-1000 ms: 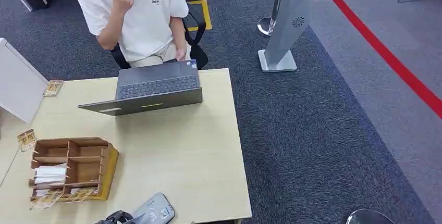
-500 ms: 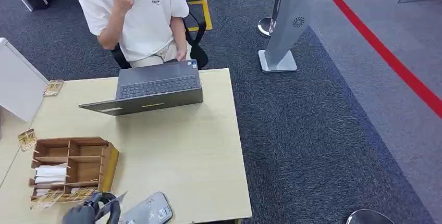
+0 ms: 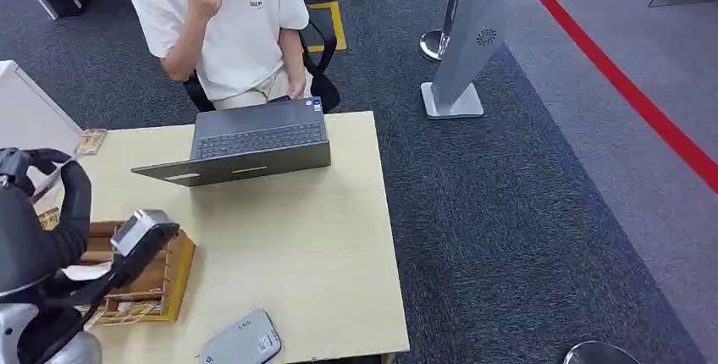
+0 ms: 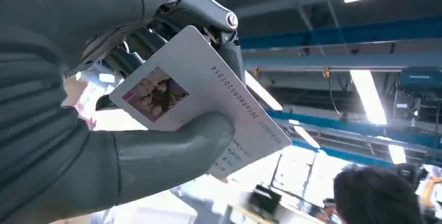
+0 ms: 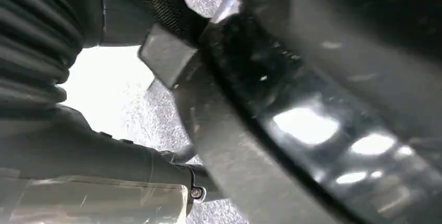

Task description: Pass the card to the sensor for recognition and then transmit it.

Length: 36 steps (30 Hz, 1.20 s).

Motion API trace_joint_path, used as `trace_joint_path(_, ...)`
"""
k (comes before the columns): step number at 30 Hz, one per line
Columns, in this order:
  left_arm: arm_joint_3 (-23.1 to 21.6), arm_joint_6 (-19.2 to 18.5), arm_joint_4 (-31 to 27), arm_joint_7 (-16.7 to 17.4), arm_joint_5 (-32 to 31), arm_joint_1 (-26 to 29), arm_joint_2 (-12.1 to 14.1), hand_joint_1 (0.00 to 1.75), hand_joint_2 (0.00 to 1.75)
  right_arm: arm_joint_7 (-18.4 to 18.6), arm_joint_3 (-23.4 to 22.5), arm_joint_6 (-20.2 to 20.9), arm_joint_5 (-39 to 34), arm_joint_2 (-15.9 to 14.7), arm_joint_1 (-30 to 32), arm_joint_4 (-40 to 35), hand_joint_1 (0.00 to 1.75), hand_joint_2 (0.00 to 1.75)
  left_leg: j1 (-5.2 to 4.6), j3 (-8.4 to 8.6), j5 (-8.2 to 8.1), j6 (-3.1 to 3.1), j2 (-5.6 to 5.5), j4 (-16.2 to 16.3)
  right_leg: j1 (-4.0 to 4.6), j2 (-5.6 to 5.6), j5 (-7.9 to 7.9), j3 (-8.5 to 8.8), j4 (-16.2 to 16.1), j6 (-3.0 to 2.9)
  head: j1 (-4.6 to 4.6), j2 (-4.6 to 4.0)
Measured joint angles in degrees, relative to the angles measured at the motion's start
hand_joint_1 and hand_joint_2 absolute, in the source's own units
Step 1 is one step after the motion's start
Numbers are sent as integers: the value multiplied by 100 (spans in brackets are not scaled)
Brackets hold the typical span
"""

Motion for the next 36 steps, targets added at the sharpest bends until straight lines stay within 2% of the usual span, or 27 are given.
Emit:
trace_joint_path(2,4,-54,483,203,-417,-562,168,175,175,-4,-111,-15,107,-20,-106,170,0,175,1,-10,9,0,0,1,1,2,14,-10,0,6,4,0)
trace_joint_path(3,4,-41,831,409,-614,-835,287,175,175,-11,-168,-22,159,-37,-144,247,0,175,1,-12,18,-10,0,1,1,4,21,-15,1,0,9,0)
trace_joint_path(6,-81,37,1812,945,-672,-1547,702,175,175,-52,-317,-37,242,-50,-211,374,0,175,5,-21,29,-16,14,1,7,26,36,-34,4,-8,2,0)
trace_joint_path(9,-406,27,2832,1422,-672,-2192,1102,175,175,-66,-489,-33,264,-50,-254,439,0,175,10,-41,40,-20,18,1,12,32,49,-54,7,-12,2,0)
trace_joint_path(11,-556,42,3385,1522,-672,-2513,1283,175,175,-68,-591,-31,264,-50,-278,478,0,175,12,-51,42,-24,25,1,14,39,53,-66,9,-14,0,0)
trace_joint_path(15,-695,57,4093,1676,-674,-2860,1502,175,175,-68,-782,-31,225,-48,-297,487,0,175,12,-55,42,-24,37,1,13,51,54,-72,10,-12,4,0)
trace_joint_path(23,-787,63,4766,1809,-674,-3072,1650,175,175,2,-1158,74,221,18,-290,376,0,175,11,-61,42,-24,35,1,12,47,54,-76,9,-11,4,0)
trace_joint_path(29,-802,110,4921,1796,-674,-3077,1644,175,175,-20,-1287,153,316,35,-270,299,0,175,10,-61,42,-23,33,1,11,47,55,-76,9,-10,7,0)
trace_joint_path(30,-802,116,4932,1781,-674,-3070,1643,0,175,-48,-1287,177,389,35,-266,284,0,0,9,-61,43,-23,33,1,10,46,55,-76,9,-10,4,0)
trace_joint_path(36,-798,238,4954,1331,-674,-2956,1630,0,175,-149,-1287,385,489,42,-187,133,0,0,9,-63,43,-22,34,1,10,47,55,-76,9,-10,4,0)
